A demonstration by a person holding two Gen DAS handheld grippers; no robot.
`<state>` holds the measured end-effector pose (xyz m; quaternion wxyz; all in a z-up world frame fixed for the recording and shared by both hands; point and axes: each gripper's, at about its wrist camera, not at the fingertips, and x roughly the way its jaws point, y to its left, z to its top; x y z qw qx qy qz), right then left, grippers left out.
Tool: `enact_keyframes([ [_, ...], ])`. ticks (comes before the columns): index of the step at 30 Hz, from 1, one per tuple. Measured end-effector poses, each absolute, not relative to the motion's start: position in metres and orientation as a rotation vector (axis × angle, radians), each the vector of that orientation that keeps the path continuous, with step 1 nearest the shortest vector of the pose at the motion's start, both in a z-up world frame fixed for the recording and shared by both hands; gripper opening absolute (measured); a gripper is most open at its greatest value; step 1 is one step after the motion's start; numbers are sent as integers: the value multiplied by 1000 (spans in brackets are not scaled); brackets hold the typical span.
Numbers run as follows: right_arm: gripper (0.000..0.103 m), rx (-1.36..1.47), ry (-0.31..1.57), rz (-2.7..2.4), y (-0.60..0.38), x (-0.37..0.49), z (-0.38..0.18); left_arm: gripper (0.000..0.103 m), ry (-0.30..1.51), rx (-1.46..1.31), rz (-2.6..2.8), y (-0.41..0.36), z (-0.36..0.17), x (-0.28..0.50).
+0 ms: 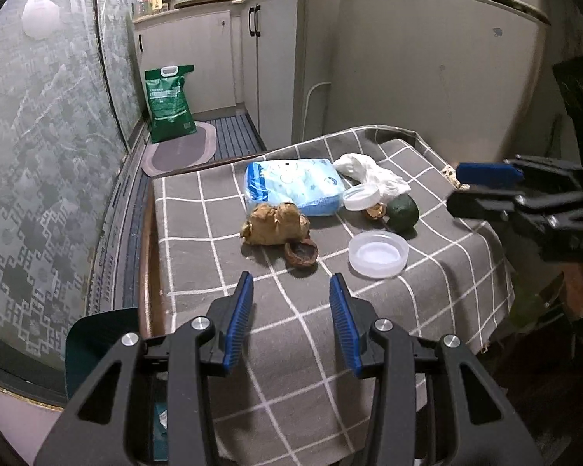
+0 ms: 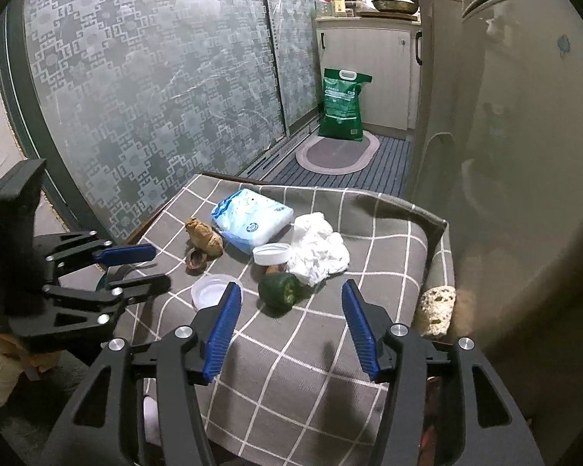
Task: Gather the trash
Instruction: 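Move both open tools back over the table, then grasp the brown walnut shell with the left tool while the right tool grasps the clear plastic lid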
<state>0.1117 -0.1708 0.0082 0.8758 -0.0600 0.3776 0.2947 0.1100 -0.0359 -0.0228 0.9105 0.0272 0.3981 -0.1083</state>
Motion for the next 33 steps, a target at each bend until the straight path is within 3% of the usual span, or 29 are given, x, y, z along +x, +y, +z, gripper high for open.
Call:
enact_keyframes([
  [13,54,-119,857,737,-162,98,4,43,847,35,-206,-46,-35,136],
  [23,54,-77,915,774,-153,102,-10,22,841,52,-192,-52,-36,144],
  [33,54,-66,928,776,-137,109,-13,22,835,17,-203,-37,-29,135],
])
